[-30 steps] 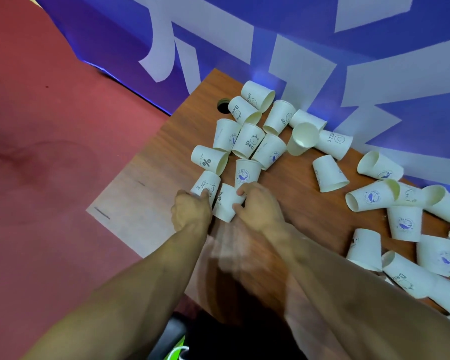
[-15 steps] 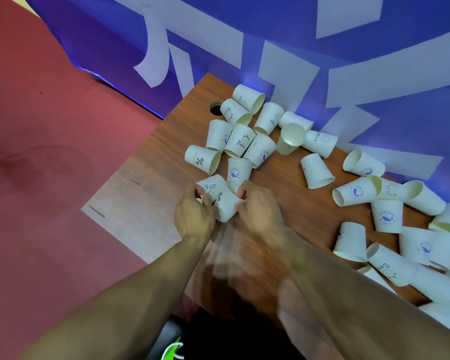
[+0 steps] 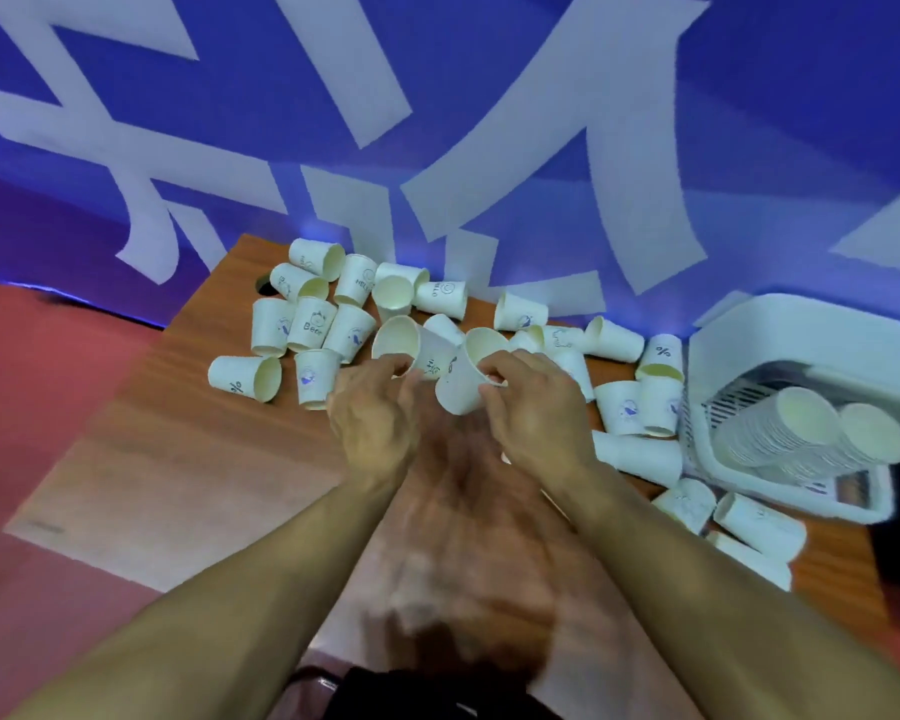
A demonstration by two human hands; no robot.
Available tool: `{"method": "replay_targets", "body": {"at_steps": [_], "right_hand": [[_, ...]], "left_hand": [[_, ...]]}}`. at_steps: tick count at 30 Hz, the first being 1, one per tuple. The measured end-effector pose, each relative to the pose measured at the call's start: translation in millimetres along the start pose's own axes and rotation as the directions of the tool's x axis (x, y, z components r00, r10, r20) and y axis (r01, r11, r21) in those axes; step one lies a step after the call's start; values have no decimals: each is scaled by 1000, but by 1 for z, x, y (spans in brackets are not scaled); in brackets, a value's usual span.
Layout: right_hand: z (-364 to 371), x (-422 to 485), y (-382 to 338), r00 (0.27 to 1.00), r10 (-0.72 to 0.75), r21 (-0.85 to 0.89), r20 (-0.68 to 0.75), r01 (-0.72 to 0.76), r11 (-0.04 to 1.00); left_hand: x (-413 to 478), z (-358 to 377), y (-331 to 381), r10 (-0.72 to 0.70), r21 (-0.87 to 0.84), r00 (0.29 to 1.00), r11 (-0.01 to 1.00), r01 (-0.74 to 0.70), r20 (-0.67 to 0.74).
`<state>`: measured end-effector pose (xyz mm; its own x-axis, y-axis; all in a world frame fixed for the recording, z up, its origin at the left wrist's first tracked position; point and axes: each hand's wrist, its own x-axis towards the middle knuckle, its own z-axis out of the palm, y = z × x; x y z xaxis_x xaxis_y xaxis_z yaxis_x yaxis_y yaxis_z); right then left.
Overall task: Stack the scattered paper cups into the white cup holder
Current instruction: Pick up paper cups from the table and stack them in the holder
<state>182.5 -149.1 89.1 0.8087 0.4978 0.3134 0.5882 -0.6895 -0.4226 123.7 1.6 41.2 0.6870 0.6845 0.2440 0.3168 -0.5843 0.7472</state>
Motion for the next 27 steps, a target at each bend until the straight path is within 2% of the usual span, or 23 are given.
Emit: {"method": "replay_targets", "body": {"at_steps": [6, 12, 16, 22, 25, 27], "right_hand": [[-96, -54, 87, 969, 75, -81, -236, -97, 992], [-174, -114, 174, 917, 163, -99, -363, -212, 972], [-210, -149, 225, 868, 251, -119, -429, -330, 937], [-229, -192, 292, 756, 405, -66, -514, -506, 860], [-230, -205, 314, 735, 456, -35, -501, -544, 838], [-231, -208, 324, 739, 466, -38, -486, -550, 834]], "left_hand": [[-48, 53, 105, 286, -67, 957, 957, -283, 40], [-113, 105, 193, 401, -201, 913, 903, -380, 75], [-146, 135, 232, 487, -231, 868, 859, -457, 96], [-188, 171, 266, 656, -230, 719, 755, -614, 230], [-205, 188, 282, 715, -247, 632, 698, -672, 300], [-214, 199, 288, 730, -251, 597, 679, -690, 332]]}}
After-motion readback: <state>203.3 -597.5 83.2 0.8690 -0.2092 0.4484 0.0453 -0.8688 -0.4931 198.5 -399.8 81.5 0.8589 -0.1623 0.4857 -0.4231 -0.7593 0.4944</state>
